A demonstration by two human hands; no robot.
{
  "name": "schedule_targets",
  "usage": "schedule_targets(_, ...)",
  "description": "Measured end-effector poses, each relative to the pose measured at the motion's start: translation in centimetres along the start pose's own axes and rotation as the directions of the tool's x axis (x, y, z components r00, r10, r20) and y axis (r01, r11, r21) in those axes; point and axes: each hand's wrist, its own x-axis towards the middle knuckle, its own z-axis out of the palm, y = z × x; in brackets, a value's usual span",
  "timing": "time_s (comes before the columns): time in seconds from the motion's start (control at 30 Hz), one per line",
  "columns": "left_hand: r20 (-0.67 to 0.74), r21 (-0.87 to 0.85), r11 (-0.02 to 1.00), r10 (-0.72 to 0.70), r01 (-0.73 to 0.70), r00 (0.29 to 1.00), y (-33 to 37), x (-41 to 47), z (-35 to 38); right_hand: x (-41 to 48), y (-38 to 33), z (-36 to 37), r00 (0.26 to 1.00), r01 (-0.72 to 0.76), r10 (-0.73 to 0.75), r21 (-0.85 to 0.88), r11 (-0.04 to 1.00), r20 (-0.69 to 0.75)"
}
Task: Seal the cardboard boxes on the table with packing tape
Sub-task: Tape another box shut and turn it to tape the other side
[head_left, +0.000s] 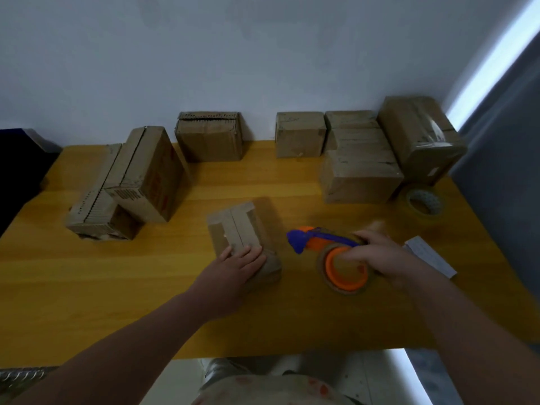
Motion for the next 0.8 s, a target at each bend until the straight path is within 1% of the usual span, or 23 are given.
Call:
schedule_targets(0.03,-0.024,-0.028,0.999,-0.041,0.041,0.999,0.4,0.1,-0.1,0.0,0.3,0.1,1.000,-0.030,0.029,0.130,0.991,0.011)
schedule_targets(0.1,-0.050,-0.109,0.973,-0.208,0.202,0.977,1.4,0.5,-0.6,-0.3,0.3,0.5,0.997,-0.050,0.026,0.342,0.938,0.073)
schedule_targets(0.13,-0.045,-0.122,0.955,-0.277,0.270,0.960,1.8,0.8,-0.8,-0.4,0.4,0.7,0.995,-0.049,0.008,0.403,0.914,0.102)
schedule_targets(0.17,-0.036,-0.115,0.945,-0.310,0.305,0.950,2.1,1.0,-1.0,-0.5,0.4,0.9,0.992,-0.046,-0.012,0.449,0.893,0.125)
schedule_targets(0.23,-0.015,-0.061,0.948,-0.313,0.312,0.950,2.5,1.3,-0.9,-0.7,0.3,1.3,0.987,-0.041,-0.050,0.546,0.837,0.152)
schedule_targets(0.3,-0.040,-0.050,0.961,-0.274,0.272,0.961,2.0,1.3,-0.4,-0.6,0.2,1.6,0.983,-0.045,-0.081,0.637,0.770,0.167)
schedule_targets(0.37,-0.072,-0.028,0.975,-0.223,0.221,0.972,1.3,0.9,0.1,-0.5,0.1,1.9,0.978,-0.048,-0.100,0.668,0.743,0.181)
schedule_targets(0.43,-0.076,0.003,0.979,-0.202,0.203,0.976,0.8,0.7,0.0,-0.5,-0.2,2.2,0.981,-0.047,-0.087,0.643,0.764,0.175)
schedule_targets(0.5,-0.064,0.029,0.988,-0.147,0.149,0.987,0.2,0.3,-0.4,-0.6,-0.4,2.6,0.984,-0.041,-0.077,0.622,0.782,0.162)
schedule_targets(0.53,-0.035,0.038,0.992,-0.119,0.120,0.992,-0.2,0.3,-0.3,-0.6,-0.4,2.6,0.984,-0.037,-0.080,0.618,0.785,0.161)
schedule_targets(0.6,0.093,0.033,0.994,-0.107,0.104,0.990,-1.1,0.0,-0.8,-0.7,-0.5,2.8,0.985,-0.027,-0.087,0.635,0.772,0.149)
schedule_targets(0.63,0.120,0.041,0.994,-0.103,0.098,0.987,-1.2,-0.2,-1.2,-0.7,-0.5,2.8,0.985,-0.023,-0.092,0.642,0.766,0.144)
schedule_targets(0.73,0.151,0.051,0.995,-0.092,0.085,0.984,-1.5,-0.4,-2.1,-0.8,-0.7,3.0,0.980,0.009,-0.136,0.642,0.766,0.147)
schedule_targets(0.8,0.140,-0.003,0.996,-0.092,0.094,0.986,-1.6,-0.4,-2.9,-0.9,-0.9,3.0,0.975,0.051,-0.177,0.635,0.771,0.137)
